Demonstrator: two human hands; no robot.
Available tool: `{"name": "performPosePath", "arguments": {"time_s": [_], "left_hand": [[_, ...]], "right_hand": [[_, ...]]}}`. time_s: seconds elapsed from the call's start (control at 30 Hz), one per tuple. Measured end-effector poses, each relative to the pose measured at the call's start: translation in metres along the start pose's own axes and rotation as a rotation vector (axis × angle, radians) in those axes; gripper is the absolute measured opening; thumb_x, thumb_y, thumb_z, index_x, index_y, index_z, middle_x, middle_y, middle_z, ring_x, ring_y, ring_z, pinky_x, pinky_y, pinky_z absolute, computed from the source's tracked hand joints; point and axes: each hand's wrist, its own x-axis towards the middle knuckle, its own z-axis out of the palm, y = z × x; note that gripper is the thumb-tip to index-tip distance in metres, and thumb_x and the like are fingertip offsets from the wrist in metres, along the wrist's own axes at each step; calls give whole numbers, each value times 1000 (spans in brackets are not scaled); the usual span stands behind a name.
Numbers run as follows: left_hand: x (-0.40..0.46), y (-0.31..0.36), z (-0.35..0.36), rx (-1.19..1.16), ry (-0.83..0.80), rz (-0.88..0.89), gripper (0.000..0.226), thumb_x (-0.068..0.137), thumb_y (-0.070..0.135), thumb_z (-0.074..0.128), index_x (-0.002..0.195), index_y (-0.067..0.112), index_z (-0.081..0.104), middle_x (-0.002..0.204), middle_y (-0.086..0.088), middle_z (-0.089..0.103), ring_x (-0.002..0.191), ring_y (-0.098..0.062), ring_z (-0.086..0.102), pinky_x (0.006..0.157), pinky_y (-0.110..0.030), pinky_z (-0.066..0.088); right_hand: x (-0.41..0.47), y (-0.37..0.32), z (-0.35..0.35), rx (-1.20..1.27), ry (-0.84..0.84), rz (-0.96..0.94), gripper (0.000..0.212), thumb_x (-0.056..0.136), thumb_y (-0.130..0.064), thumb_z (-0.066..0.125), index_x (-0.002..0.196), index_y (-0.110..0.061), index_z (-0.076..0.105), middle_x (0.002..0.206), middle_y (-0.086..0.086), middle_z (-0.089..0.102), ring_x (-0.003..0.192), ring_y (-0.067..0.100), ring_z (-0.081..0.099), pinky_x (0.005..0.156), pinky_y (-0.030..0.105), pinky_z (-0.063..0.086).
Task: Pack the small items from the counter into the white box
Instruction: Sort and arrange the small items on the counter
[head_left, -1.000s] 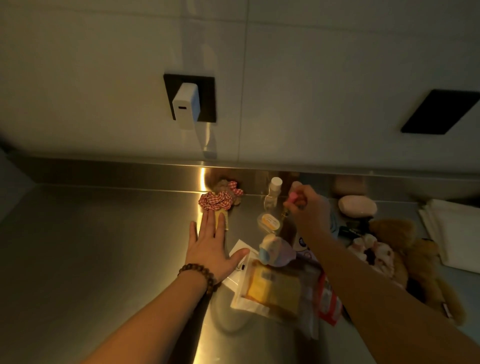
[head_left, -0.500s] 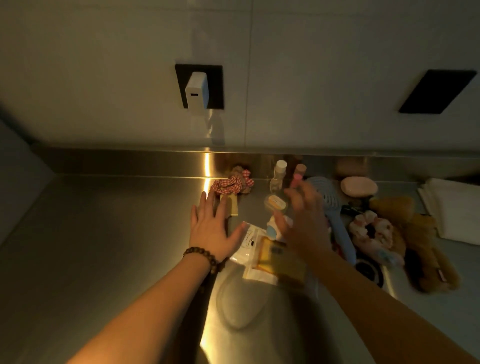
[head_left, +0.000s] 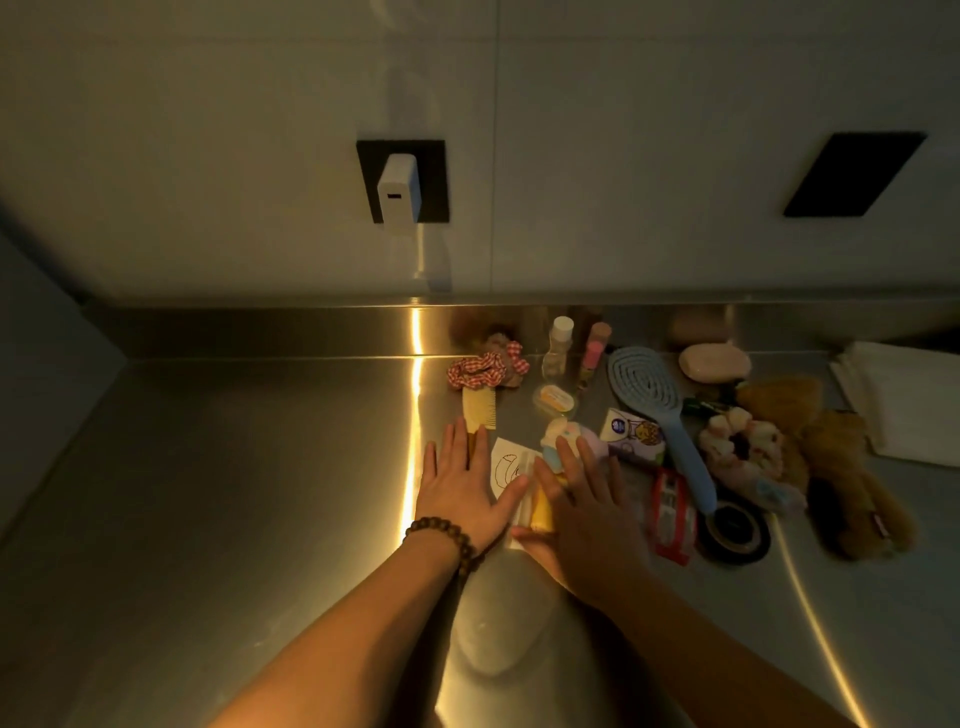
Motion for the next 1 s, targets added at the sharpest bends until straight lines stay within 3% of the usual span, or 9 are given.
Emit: {"name": "performPosePath", "arguments": {"time_s": [0.23,0.47,0.7,0.8,0.93,1.0], "left_hand": [[10,19,0,10,-31,135,89,75,82,-1,147,31,-3,155,3,-11,139,-10,-21,107,-36,-22],[21,25,3,11,-33,186,86,76,80,0,148,32,1,156,4,-7,140,-10,-18,111,-40,-17],[11,30,-1,-33,-30,156,88,75,82,0,147,32,5,156,4,-1,141,-11,-13,112,-39,-13],[-2,32,-11,-59,-8,145,88,76,81,3,148,31,6,157,5,3,142,-12,-7,113,-37,-9],[-25,39,-31,-65,37,141,84,79,77,10,148,28,9,156,3,11,142,-15,4,114,-38,1],[-39,44,-41,-63,77,154,81,82,73,16,147,25,13,155,1,15,142,-16,8,114,-37,4]], "right_hand": [[-1,14,3,27,-2,75,87,84,-75,30,147,-15,30,157,18,18,145,35,3,114,54,10],[5,21,5,60,26,70,87,81,-74,33,145,-15,34,155,17,24,145,34,7,113,52,12],[3,23,3,53,-7,90,98,77,-79,22,152,-17,11,160,12,6,146,26,-8,117,49,-2],[-3,23,-4,84,-19,153,94,79,-76,26,152,-19,11,160,10,9,147,24,-1,118,48,3],[-24,23,-22,200,77,209,78,88,-61,40,146,-11,31,153,15,30,143,30,23,116,48,18],[-37,22,-32,217,124,239,72,90,-56,45,145,-11,34,151,13,34,141,29,26,116,46,21]]}}
